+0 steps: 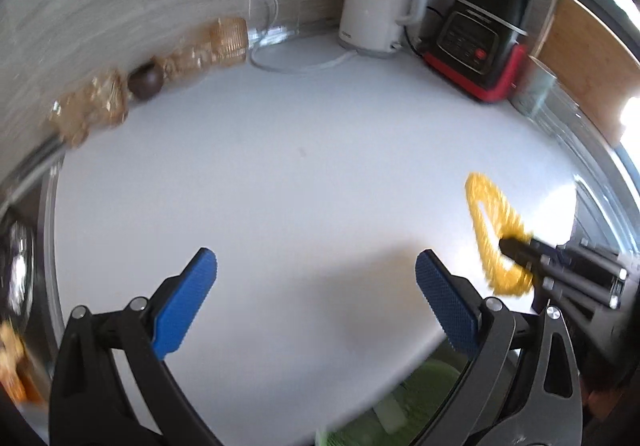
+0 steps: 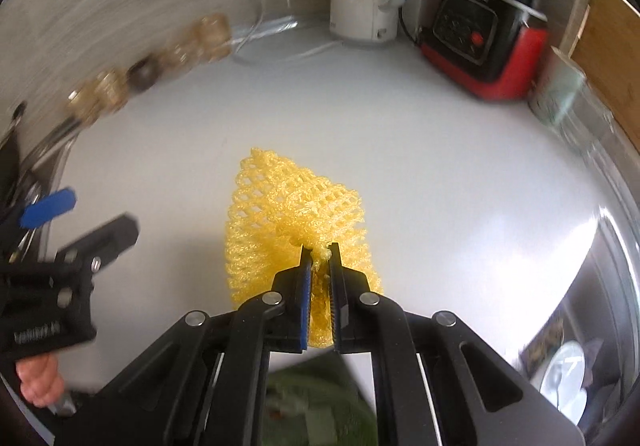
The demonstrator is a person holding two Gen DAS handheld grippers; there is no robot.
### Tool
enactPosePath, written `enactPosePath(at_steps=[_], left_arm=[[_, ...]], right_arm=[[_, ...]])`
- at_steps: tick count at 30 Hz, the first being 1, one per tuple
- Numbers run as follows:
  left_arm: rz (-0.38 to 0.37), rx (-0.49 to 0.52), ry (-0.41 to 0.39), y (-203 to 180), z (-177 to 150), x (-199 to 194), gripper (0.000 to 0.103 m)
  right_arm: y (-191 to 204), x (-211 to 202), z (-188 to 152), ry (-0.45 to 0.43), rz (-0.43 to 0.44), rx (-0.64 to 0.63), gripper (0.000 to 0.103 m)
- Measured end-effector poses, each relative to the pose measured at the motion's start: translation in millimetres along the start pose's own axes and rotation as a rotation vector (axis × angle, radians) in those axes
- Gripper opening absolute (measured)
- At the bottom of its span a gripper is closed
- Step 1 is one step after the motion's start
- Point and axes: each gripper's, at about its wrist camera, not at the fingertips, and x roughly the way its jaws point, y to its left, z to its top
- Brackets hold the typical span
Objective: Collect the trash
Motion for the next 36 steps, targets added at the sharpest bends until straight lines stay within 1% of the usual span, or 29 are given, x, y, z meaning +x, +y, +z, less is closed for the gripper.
enactPosePath(at_steps=[4, 6, 11, 14, 17, 20, 23, 25, 26, 27, 28, 29, 30, 34, 36], left_arm=[[-0.017, -0.021, 0.035, -13.0, -44.0, -20.7, 0.095], [-0.002, -0.016, 0.047, -21.4, -67.6, -28.7, 0.095], [0.002, -0.024, 0.089, -38.4, -119.5, -39.9, 0.095], [0.005, -0.018, 0.115, -46.7, -145.3, -39.4, 0.095], [0.006, -0.02, 0.15, -49.7, -169.4, -34.3, 0.095], [0.015, -0.02, 0.185, -49.8, -183.0, -27.8, 0.095], [0.031, -0.012, 0.203, -48.9, -193.4, -24.5, 0.095], [0.036, -0.012, 0.208, -47.3, -196.7, -24.1, 0.095], [0.036, -0.014, 0.212, -46.1, -197.9, -23.9, 0.095], [0.038, -0.016, 0.215, -45.1, -198.8, -23.8, 0.095], [0.039, -0.017, 0.216, -44.2, -199.3, -23.8, 0.095], [0.041, -0.017, 0.217, -43.8, -199.9, -23.6, 0.095], [0.042, -0.017, 0.217, -43.2, -200.4, -23.6, 0.095], [0.042, -0.017, 0.22, -40.4, -200.7, -24.5, 0.095], [0.04, -0.018, 0.216, -37.2, -200.2, -25.8, 0.095]], right_arm=[[2.8, -24.1, -58.8, 0.039, 0.032, -0.024, 0.009], [5.4, -32.4, -86.8, 0.063, 0.055, -0.037, 0.009], [9.7, -36.1, -142.1, 0.123, 0.09, -0.077, 0.009], [10.8, -31.4, -165.8, 0.153, 0.1, -0.097, 0.011], [11.1, -22.9, -181.2, 0.181, 0.105, -0.114, 0.012], [10.6, -14.9, -192.1, 0.205, 0.122, -0.12, 0.012], [14.2, -6.7, -200.4, 0.221, 0.12, -0.138, 0.012], [17.3, -1.9, -204.0, 0.237, 0.121, -0.152, 0.018], [18.8, 0.4, -205.2, 0.242, 0.12, -0.159, 0.027], [19.5, 1.4, -206.7, 0.243, 0.113, -0.164, 0.039], [21.0, 1.5, -207.8, 0.242, 0.103, -0.171, 0.045], [22.9, 1.0, -208.5, 0.237, 0.095, -0.177, 0.055], [23.6, 0.4, -208.9, 0.234, 0.092, -0.178, 0.059], [27.6, 0.1, -208.1, 0.235, 0.093, -0.167, 0.064], [26.2, -1.0, -207.0, 0.233, 0.091, -0.158, 0.07]])
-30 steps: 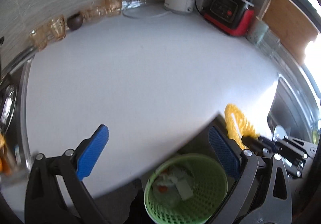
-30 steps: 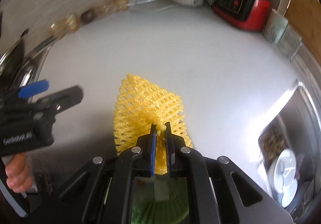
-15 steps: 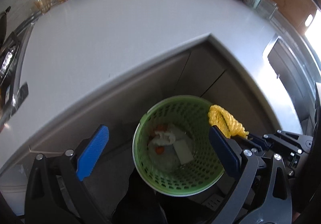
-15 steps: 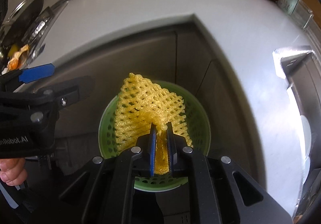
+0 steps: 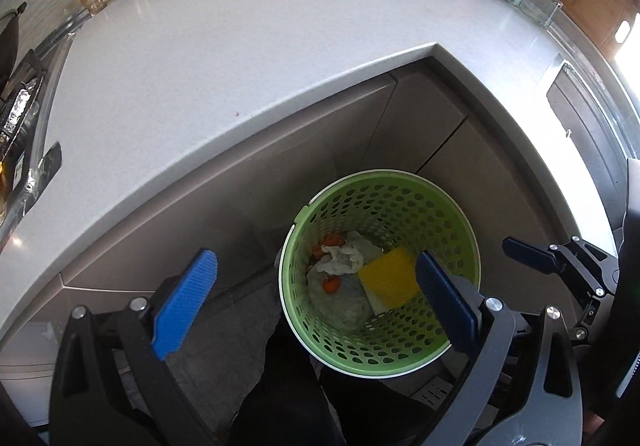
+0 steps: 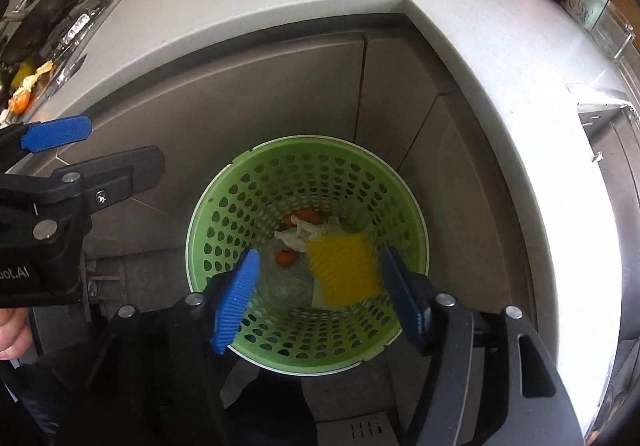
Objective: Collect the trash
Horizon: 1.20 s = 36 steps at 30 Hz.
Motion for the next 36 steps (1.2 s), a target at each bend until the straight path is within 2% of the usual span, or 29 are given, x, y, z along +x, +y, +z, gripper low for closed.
enactPosePath(at_steps=[5, 9, 14, 17, 21, 25, 32, 36], left_arm=[[0.004, -0.023, -0.018, 5.0, 3.3, -6.2, 0.095], [0.014, -0.052, -0.054, 7.9, 10.6, -20.8, 0.095], [0.031, -0.1, -0.169, 13.0, 32.7, -67.0, 0.095], [0.052, -0.119, -0.251, 15.3, 50.7, -98.5, 0.095], [0.083, -0.138, -0.322, 22.1, 79.0, -130.3, 0.095], [0.1, -0.166, -0.368, 34.8, 106.1, -146.2, 0.095], [0.077, -0.188, -0.379, 52.8, 144.0, -139.4, 0.095], [0.088, -0.208, -0.371, 61.5, 158.2, -133.0, 0.095]], right_arm=[[-4.9, -10.1, 1.8, -0.022, -0.007, 0.018, 0.075], [-12.8, -37.3, 9.1, -0.076, -0.014, 0.027, 0.084], [-15.6, -81.6, 37.6, -0.188, -0.029, 0.023, 0.096], [-17.8, -116.6, 61.9, -0.273, -0.032, 0.011, 0.101], [-19.8, -143.2, 95.8, -0.352, -0.048, 0.011, 0.101], [-22.8, -163.7, 132.1, -0.423, -0.042, 0.031, 0.101], [-18.1, -164.0, 175.1, -0.447, -0.082, 0.038, 0.101], [-13.3, -154.7, 189.6, -0.428, -0.084, 0.026, 0.101]])
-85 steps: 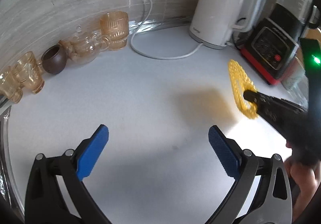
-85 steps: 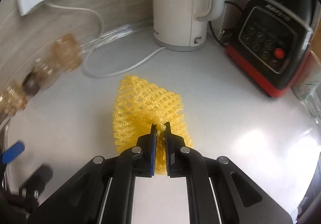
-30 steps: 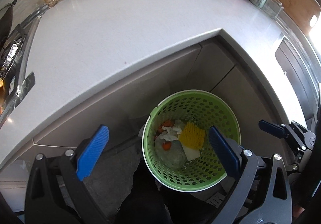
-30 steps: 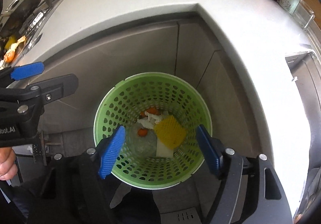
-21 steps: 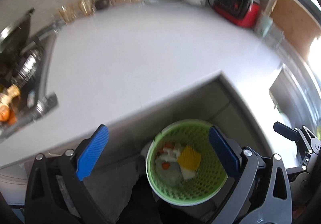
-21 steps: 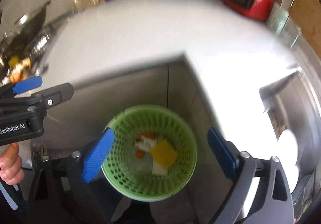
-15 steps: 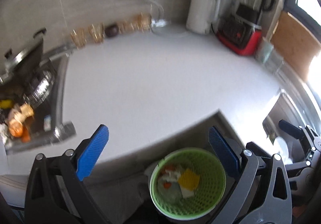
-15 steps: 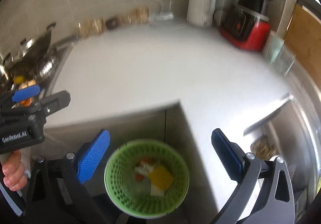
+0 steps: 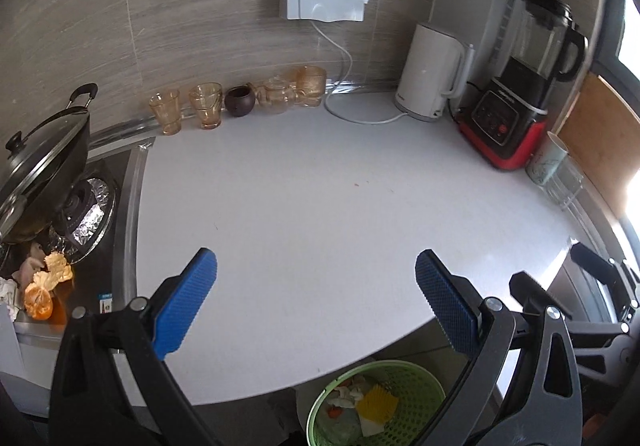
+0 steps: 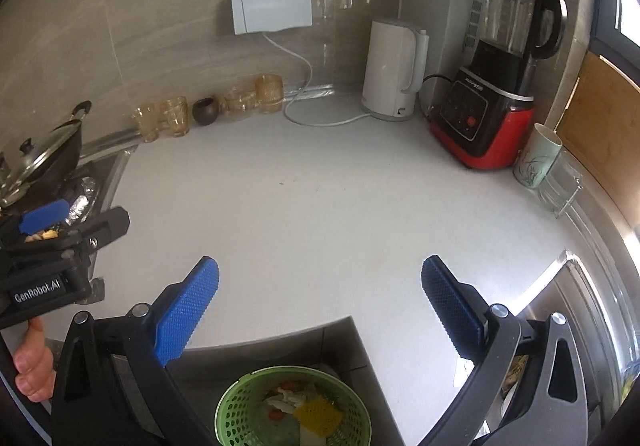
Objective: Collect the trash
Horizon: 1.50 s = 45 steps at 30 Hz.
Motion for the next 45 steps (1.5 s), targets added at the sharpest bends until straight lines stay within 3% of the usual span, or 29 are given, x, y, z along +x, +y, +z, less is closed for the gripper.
enactPosePath(at_steps=[11, 26, 35, 45], left_arm=[[0.109, -0.118, -0.064, -3.2, 24.7, -10.3, 0.095], [0.315, -0.27, -0.187, -47.1, 26.2, -59.3, 0.095], [0.364, -0.288, -0.212, -68.2, 25.2, -73.2, 0.095], [0.37, -0.289, -0.212, -74.3, 21.0, -80.0, 0.095]], right_arm=[[-9.0, 10.9, 39.7, -0.016, 0.084, -0.1, 0.101], [-63.8, -3.4, 70.6, -0.101, 0.255, -0.209, 0.101], [-76.1, -12.1, 69.1, -0.13, 0.297, -0.241, 0.101], [-76.1, -23.7, 61.5, -0.146, 0.305, -0.237, 0.101]])
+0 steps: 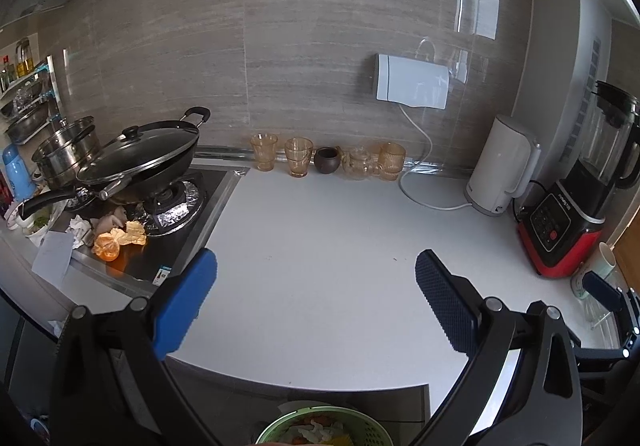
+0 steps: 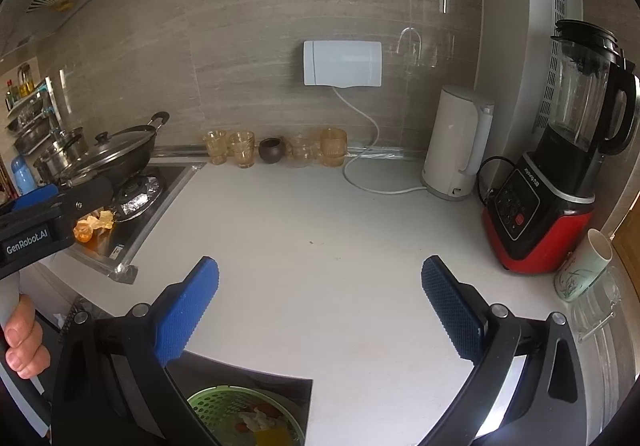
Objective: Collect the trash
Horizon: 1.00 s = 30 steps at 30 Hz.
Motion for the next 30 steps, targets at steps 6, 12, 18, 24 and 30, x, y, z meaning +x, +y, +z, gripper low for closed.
enactPosePath(at_steps=[6, 12, 18, 24, 30], left_arm=[[-0.005, -0.017, 0.001, 3.3, -0.6, -1.8, 0.095], [-0.005, -0.015, 0.0, 3.3, -1.7, -2.7, 0.095], [-0.007, -0.019, 0.004, 3.9, -1.9, -2.4, 0.095], [-0.005, -0.014, 0.007, 1.7, -2.3, -1.8, 0.095], [-0.001, -0.011, 0.008, 0.9, -1.6, -1.0, 0.095]], right_arm=[[2.9, -2.7, -1.9, 0.003, -0.005, -0.004, 0.101], [4.0, -1.7, -2.1, 0.009, -0.008, -0.006, 0.101], [2.1, -1.7, -2.6, 0.01, -0.011, -0.005, 0.101], [1.6, -0.6, -3.4, 0.016, -0.011, -0.006, 0.101], [1.8, -0.6, -3.5, 0.017, -0.013, -0.006, 0.101]])
